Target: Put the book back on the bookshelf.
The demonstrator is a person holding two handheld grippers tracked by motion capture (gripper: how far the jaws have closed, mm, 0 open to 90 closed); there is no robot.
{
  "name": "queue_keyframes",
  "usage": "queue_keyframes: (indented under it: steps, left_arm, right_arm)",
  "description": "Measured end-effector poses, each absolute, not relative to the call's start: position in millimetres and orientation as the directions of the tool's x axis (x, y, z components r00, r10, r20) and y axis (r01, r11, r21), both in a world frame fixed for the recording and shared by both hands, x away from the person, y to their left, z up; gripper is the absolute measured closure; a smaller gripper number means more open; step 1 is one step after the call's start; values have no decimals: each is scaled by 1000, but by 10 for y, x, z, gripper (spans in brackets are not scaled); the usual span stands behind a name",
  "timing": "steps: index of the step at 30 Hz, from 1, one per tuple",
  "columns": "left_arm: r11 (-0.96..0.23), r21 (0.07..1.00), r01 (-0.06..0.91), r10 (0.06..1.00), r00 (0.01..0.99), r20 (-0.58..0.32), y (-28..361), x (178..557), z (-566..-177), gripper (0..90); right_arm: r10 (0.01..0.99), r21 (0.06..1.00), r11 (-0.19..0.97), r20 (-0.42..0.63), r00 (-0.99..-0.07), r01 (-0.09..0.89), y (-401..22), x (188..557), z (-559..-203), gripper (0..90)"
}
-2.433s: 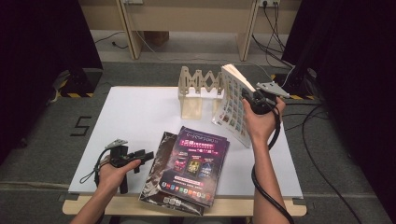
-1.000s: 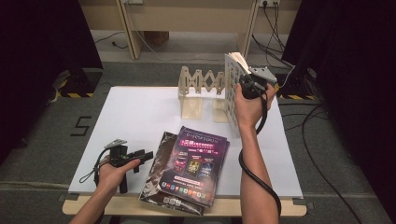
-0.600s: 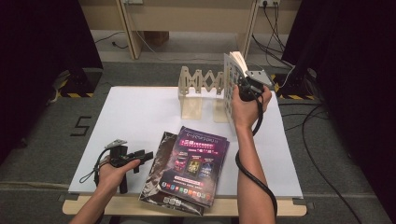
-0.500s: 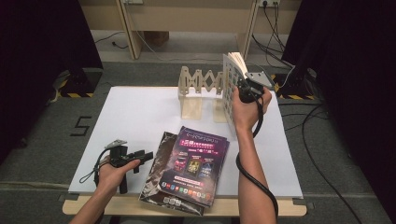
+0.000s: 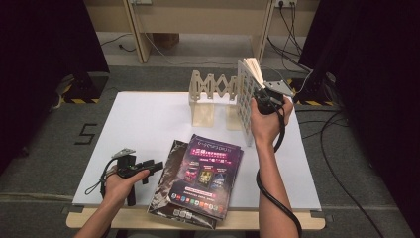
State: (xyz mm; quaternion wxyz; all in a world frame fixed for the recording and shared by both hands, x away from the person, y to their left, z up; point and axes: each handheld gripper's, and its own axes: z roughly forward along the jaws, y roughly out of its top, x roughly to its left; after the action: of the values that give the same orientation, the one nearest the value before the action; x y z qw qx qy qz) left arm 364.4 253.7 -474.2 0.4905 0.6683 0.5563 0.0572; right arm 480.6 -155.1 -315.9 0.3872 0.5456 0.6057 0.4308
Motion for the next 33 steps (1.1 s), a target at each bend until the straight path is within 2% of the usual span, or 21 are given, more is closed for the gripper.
queue_keyframes:
  steps: [4, 18, 23, 33]
  left_arm:
    - [102, 719, 687, 801, 372, -469, 2539, 3639, -4731, 462]
    - [102, 716, 690, 801, 370, -471, 2542, 3645, -4737, 461]
    - [101, 717, 690, 799, 373, -471, 2542, 3649, -4742, 461]
    - [99, 713, 694, 800, 371, -471, 2548, 3659, -4753, 462]
  right_arm:
    - [994, 942, 22, 15, -108, 335, -1585, 4818, -3108, 632]
    - [992, 932, 30, 18, -129, 362, -1586, 4880, -3046, 611]
    - [991, 925, 23, 29, -133, 378, -1580, 4923, -3027, 613]
    - [992, 901, 43, 12, -123, 433, -1504, 5045, -3001, 675]
